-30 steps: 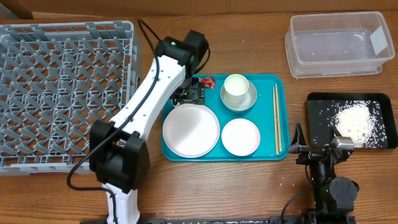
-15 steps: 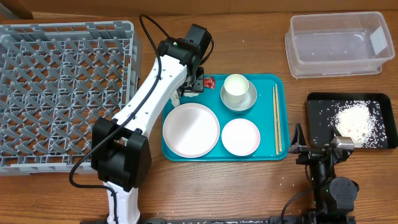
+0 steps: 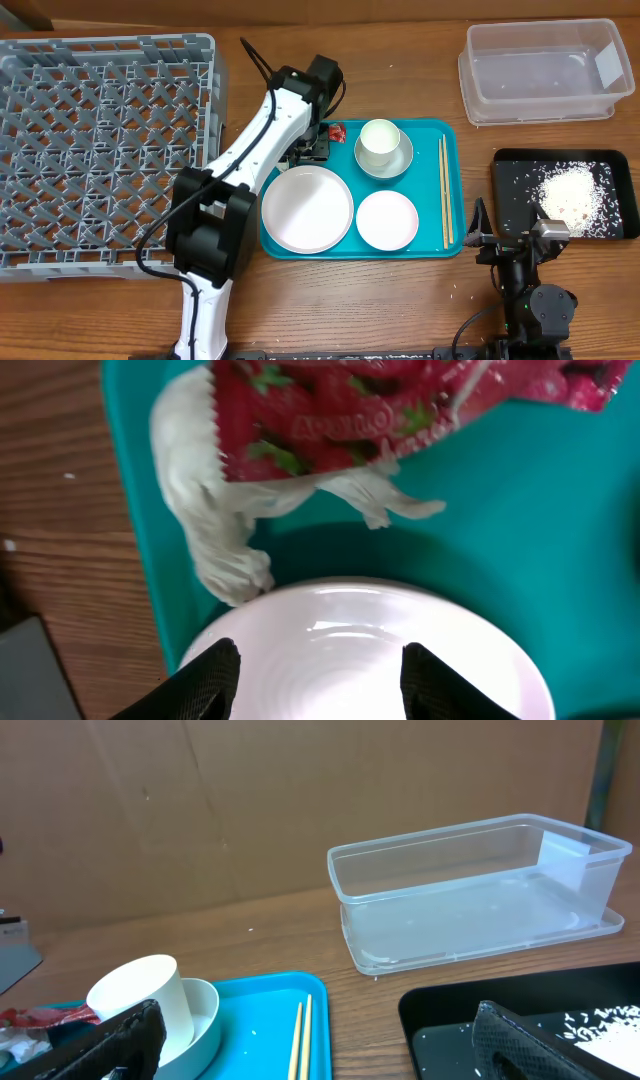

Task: Sort waste into correct bins and load items into the dishwasher
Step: 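Raise the left arm and move it over the teal tray, then lower the left gripper onto the pink bowl rim and grasp it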

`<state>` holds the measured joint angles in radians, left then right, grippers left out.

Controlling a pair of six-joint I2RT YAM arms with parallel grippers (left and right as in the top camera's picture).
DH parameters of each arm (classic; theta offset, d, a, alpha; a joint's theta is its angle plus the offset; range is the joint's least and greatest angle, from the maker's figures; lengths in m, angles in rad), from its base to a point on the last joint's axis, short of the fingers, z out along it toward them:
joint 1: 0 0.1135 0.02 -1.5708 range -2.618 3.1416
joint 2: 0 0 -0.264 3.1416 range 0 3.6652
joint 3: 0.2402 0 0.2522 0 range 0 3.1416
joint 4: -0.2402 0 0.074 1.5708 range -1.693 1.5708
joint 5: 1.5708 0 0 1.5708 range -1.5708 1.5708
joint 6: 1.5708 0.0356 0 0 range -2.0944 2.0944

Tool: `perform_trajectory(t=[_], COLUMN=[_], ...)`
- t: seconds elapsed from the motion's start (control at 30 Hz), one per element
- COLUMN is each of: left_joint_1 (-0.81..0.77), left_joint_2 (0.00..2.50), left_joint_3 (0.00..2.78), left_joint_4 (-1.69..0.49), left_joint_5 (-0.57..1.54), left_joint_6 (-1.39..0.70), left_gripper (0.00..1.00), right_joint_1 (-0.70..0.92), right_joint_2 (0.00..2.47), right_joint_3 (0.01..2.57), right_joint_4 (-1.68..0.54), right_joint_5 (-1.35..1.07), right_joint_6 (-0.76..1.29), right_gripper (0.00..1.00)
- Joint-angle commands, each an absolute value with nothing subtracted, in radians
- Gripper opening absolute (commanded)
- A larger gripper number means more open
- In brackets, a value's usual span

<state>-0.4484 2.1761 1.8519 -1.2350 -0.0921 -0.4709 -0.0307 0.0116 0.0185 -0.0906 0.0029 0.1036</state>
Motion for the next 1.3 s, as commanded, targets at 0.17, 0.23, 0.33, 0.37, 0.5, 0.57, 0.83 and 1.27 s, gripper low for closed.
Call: perform_trajectory(t=[0.17,0.23,0.33,0.37,0.5,0.57,0.83,1.27], left_joint_1=[-0.452,-0.453,-0.453,-0.453,-0.467,-0.492,-0.667,-0.909], left_joint_2=[2.069,2.029,1.995,1.988,1.991,1.991,1.991,1.991], left_joint_3=[1.881,1.881,1.881,1.881,1.880,1.878,1.877,1.869], left_joint_4=[-1.294,-1.321,-1.361,-1.380,-1.459,-1.478,-1.465,-1.335], left_joint_5=[0.088,0.116,0.151,0.163,0.247,0.282,0.293,0.138], left_joint_6=[-0.441,-0.441,-0.441,-0.441,-0.441,-0.439,-0.354,-0.489], left_gripper=[0.58,0.61,0.63,0.65,0.67,0.67,0.69,0.66], right_joint_1=[-0.027,-0.027,-0.027,-0.027,-0.027,-0.027,-0.027,-0.027], right_joint_2=[0.003,0.003,0.003,0.003,0.003,0.003,0.003,0.003], right_joint_3=[0.008,0.008,0.008,0.008,0.008,0.008,0.008,0.008], right_joint_4=[-0.084,-0.084,-0.085,-0.085,-0.085,-0.084,-0.084,-0.084], right_joint_5=[-0.001,-0.001,-0.001,-0.001,-0.001,-0.001,-0.001,-0.001], right_joint_6=[0.097,0.097,0.097,0.097,0.097,0.097,0.097,0.097], right_gripper=[1.00,1.00,1.00,1.00,1.00,1.00,1.00,1.00])
